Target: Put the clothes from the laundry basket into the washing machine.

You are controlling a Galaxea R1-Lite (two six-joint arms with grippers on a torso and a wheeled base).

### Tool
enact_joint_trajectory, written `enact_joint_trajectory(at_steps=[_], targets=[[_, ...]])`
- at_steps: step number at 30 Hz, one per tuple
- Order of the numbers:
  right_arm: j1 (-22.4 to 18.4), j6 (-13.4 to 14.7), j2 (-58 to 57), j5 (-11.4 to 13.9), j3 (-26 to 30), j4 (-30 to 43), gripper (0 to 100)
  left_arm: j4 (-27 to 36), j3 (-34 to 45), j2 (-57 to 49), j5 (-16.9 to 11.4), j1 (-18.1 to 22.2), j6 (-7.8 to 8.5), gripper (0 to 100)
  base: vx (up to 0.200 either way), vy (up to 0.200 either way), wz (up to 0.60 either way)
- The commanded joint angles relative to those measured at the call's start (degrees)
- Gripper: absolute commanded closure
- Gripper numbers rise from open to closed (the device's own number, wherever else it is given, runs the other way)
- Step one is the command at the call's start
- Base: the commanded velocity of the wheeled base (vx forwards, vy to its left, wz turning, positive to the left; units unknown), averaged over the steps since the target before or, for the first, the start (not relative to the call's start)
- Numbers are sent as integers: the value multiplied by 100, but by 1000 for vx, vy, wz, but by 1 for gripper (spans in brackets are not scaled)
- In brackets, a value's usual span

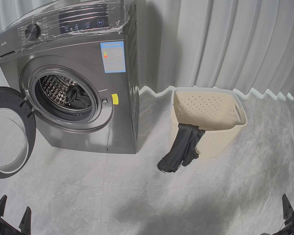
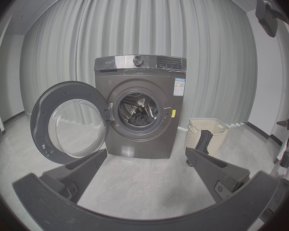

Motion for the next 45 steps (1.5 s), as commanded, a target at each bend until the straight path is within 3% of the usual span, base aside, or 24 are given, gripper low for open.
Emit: enact_joint_trajectory(at_steps=[1, 14, 19, 22, 25, 30, 40, 45], targets=[[4, 0, -55, 1, 101, 1, 0, -4, 84, -73, 4, 0, 9, 0, 0, -200, 0], [-13, -115, -55, 36, 101, 10, 0, 5, 84, -73, -5, 0, 0, 0, 0, -15, 0], [-13, -88, -55, 36, 92, -61, 0, 5, 84, -73, 4, 9, 9, 0, 200, 0, 0], [31, 193, 50, 177, -1112, -219, 0, -4, 84, -73, 4, 0, 9, 0, 67, 0, 0], [215, 237, 569, 335, -1736, 335, 0, -4, 84, -73, -5, 0, 9, 0, 0, 0, 0], [453, 272, 1579, 1003, -1780, 643, 0, -4, 84, -73, -5, 0, 0, 0, 0, -40, 0], [602, 228, 3504, 1372, -1806, 203, 0, -4, 84, -82, 4, 0, 0, 0, 0, -160, 0], [1121, 290, 4735, 1398, -1815, -228, 0, -4, 84, -82, 4, 0, 18, 0, 0, 0, 0]])
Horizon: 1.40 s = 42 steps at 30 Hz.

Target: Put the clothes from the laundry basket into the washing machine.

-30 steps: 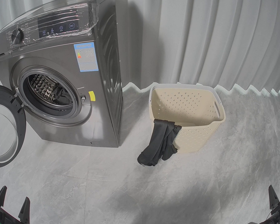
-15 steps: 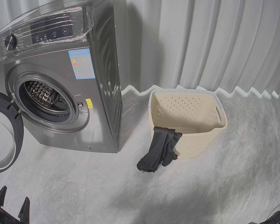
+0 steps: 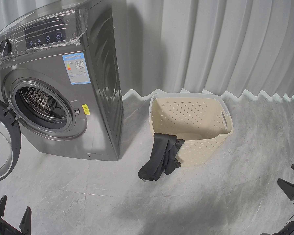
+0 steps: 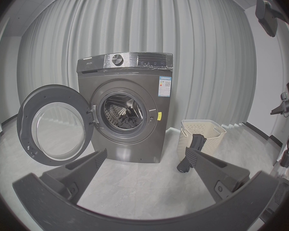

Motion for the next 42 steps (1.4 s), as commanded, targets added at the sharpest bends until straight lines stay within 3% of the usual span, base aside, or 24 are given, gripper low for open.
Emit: enact_joint_trajectory(at_steps=[1, 8, 14, 18, 29, 36, 42], targets=[[693, 87, 2035, 120, 17, -657, 0, 5, 84, -90, 4, 0, 20, 0, 0, 0, 0], [1510, 527, 3591, 103, 26, -1879, 0, 5, 84, -90, 4, 0, 64, 0, 0, 0, 0], [2099, 966, 4347, 33, -18, -2283, 0, 5, 84, -90, 4, 0, 47, 0, 0, 0, 0], [2187, 1142, 5006, -108, -1, -2793, 0, 5, 84, -90, 4, 0, 55, 0, 200, 0, 0], [2372, 1159, 6878, -310, -36, -4542, 0, -4, 84, -81, -14, 0, 29, 0, 36, 0, 0], [2644, 1485, 7520, -460, -264, -5104, 0, -4, 84, -81, -22, 0, 29, 0, 0, 0, 0], [2679, 1529, 7880, -627, -493, -5122, 0, -4, 84, -81, -14, 0, 11, 0, 133, 0, 0]])
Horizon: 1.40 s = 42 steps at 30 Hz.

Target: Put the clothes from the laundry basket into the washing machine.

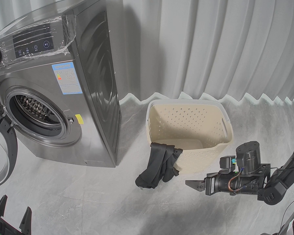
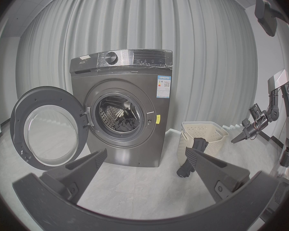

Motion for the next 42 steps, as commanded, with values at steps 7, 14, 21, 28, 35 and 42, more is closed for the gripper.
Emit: enact_joint_trajectory(at_steps=[7, 14, 21, 28, 35, 42], targets=[[32, 21, 800, -110, -335, -15, 0, -4, 84, -84, 8, 0, -17, 0, 57, 0, 0], [41, 30, 1468, -224, -625, -332, 0, -4, 84, -84, 8, 0, -26, 0, 0, 0, 0], [94, 346, 2101, -514, -1038, -815, 0, -4, 84, -84, 8, 0, -26, 0, 0, 0, 0], [164, 715, 2541, -760, -1574, -815, 0, -4, 84, -84, 8, 0, -26, 0, 0, 0, 0], [226, 1023, 2857, -927, -2005, -973, 0, 5, 84, -84, 8, 0, -26, 0, 0, 0, 0], [226, 1058, 3156, -927, -2453, -991, 0, -4, 84, -84, 8, 0, -34, 0, 0, 0, 0]])
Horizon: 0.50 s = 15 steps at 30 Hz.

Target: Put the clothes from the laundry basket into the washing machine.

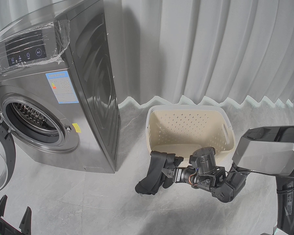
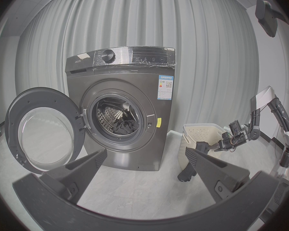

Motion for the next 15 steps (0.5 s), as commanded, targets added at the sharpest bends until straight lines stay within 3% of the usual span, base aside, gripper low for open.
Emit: enact_joint_trajectory(at_steps=[1, 5, 15], targets=[[5, 12, 317, -6, -341, -7, 0, -1, 84, -84, 2, 0, -9, 0, 0, 0, 0], [5, 39, 589, -50, -649, -227, 0, -1, 84, -84, 2, 9, -9, 0, 0, 0, 0], [5, 39, 818, -59, -824, -464, 0, -1, 84, -84, 2, 0, -9, 0, 0, 0, 0]])
